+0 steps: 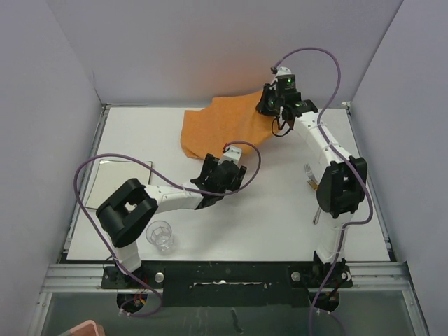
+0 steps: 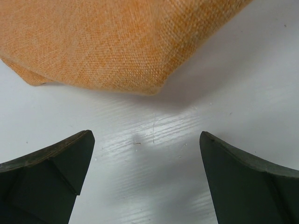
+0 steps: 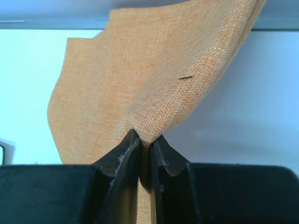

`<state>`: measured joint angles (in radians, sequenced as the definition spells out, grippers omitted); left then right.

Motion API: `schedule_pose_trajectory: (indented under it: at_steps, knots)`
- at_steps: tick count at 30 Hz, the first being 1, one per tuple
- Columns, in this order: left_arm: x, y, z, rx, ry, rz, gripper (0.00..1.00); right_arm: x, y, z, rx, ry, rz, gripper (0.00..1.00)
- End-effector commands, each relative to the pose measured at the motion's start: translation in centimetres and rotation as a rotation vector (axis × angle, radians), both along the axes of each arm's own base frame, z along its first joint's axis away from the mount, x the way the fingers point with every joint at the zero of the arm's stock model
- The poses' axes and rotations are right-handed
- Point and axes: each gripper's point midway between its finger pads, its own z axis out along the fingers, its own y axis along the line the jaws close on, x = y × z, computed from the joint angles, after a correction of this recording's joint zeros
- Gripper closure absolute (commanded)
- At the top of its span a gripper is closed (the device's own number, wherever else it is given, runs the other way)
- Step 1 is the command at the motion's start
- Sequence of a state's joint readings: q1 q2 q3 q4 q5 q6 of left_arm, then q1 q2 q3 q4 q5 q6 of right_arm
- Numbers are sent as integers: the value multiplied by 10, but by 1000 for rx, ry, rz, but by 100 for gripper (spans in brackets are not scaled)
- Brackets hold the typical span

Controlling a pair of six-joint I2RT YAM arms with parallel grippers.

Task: Set the dinner table for one person
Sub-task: Flatten out the napkin at the center of the board.

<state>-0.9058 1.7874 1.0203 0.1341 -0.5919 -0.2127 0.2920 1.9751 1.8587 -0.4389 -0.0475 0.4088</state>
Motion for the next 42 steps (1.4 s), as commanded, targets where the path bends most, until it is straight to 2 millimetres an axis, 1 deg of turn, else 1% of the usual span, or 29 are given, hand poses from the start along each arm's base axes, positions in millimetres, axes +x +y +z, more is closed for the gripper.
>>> schedule_pose_trajectory:
  at_steps: [1,2,4,7,13,16,17,18,19,20,21,22,23,25,26,29,31,34,37,40,42]
  knots:
    - [9,-3,46,-119,-81,54,2,-2,5,140,141,-299,18,100]
    - [9,-2,46,-126,-81,60,2,-2,6,143,145,-303,20,100]
    - [8,-2,46,-137,-82,66,2,-3,6,144,150,-299,18,100]
    - [10,-2,49,-140,-97,86,2,-6,8,135,167,-271,14,100]
    - [19,3,62,-124,-160,123,2,-19,25,118,151,-232,44,100]
    - [27,6,74,-118,-220,140,2,-22,30,113,156,-215,58,100]
    - [31,4,80,-123,-249,123,3,-22,32,111,158,-209,62,100]
    - [34,0,87,-137,-275,91,9,-23,33,109,156,-205,66,100]
    - [39,-10,99,-170,-314,44,15,-24,35,107,153,-202,71,100]
    - [42,-14,106,-166,-339,14,21,-25,37,106,150,-200,75,100]
    - [46,-25,117,-182,-372,-39,27,-25,38,103,147,-195,77,100]
    - [50,-31,123,-180,-386,-75,33,-26,40,99,144,-188,79,100]
    - [57,-36,126,-180,-394,-91,35,-26,41,96,143,-182,82,100]
    - [67,-42,121,-176,-388,-111,35,-27,45,93,143,-172,92,100]
    - [70,-45,115,-173,-384,-120,34,-29,49,92,144,-170,98,100]
    - [73,-54,102,-150,-371,-147,32,-32,55,92,137,-172,114,100]
    - [70,-58,93,-144,-359,-167,29,-33,57,94,138,-176,119,100]
    - [65,-58,80,-141,-323,-179,15,-32,57,96,136,-180,118,100]
    - [55,-56,70,-144,-291,-206,6,-31,56,95,130,-181,117,100]
    - [46,-51,62,-122,-279,-220,3,-30,57,95,132,-179,119,100]
    - [47,-44,53,-92,-277,-193,2,-31,61,95,142,-176,128,100]
